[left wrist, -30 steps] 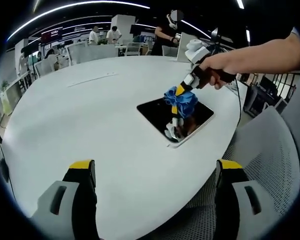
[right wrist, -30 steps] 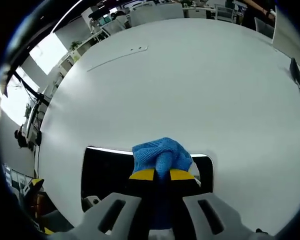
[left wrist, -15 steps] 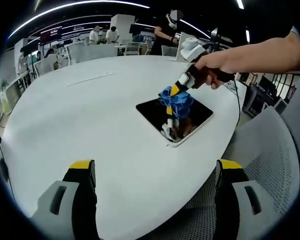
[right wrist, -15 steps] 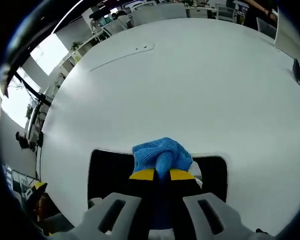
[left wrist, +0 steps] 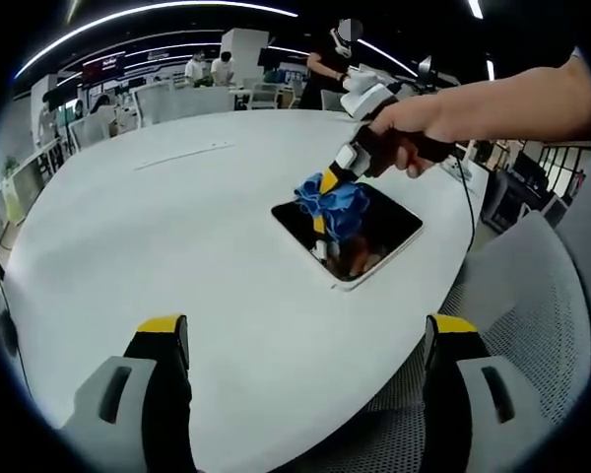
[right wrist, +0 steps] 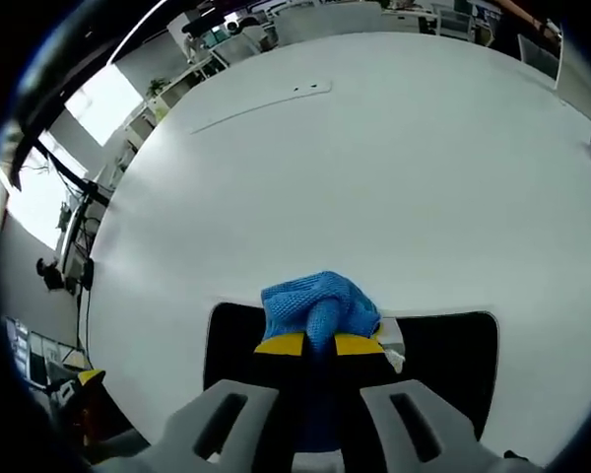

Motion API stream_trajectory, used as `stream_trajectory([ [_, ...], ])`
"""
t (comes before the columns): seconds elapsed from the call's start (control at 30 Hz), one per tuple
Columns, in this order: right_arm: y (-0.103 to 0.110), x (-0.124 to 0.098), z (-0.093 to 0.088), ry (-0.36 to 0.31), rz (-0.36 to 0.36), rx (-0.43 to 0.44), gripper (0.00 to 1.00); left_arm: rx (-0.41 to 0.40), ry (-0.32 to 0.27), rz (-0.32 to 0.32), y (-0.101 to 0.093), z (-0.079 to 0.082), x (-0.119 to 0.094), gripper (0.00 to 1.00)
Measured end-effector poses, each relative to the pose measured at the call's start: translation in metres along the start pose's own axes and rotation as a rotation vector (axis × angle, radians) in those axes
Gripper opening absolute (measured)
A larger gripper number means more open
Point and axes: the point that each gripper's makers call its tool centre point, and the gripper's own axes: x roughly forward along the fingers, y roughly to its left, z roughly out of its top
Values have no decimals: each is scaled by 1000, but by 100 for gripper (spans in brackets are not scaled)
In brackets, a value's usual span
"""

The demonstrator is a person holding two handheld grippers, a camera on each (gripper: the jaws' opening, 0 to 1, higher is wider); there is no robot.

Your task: Wipe the mirror surface with the cleaning cloth until all visible marks leave the cleaned area.

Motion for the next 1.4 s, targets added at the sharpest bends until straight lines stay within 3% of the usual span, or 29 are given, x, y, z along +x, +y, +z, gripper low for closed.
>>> stream_trajectory([
  [0.73, 59, 25, 14, 12, 56, -46, 3, -8, 9, 6, 1, -3, 3, 99],
  [1.2, 56, 30, 17, -11, 41, -12, 3, 1, 19, 12, 4, -5, 4, 98],
  [1.4, 57, 20, 6, -12, 56, 29, 3, 5, 19, 15, 3, -3, 4, 98],
])
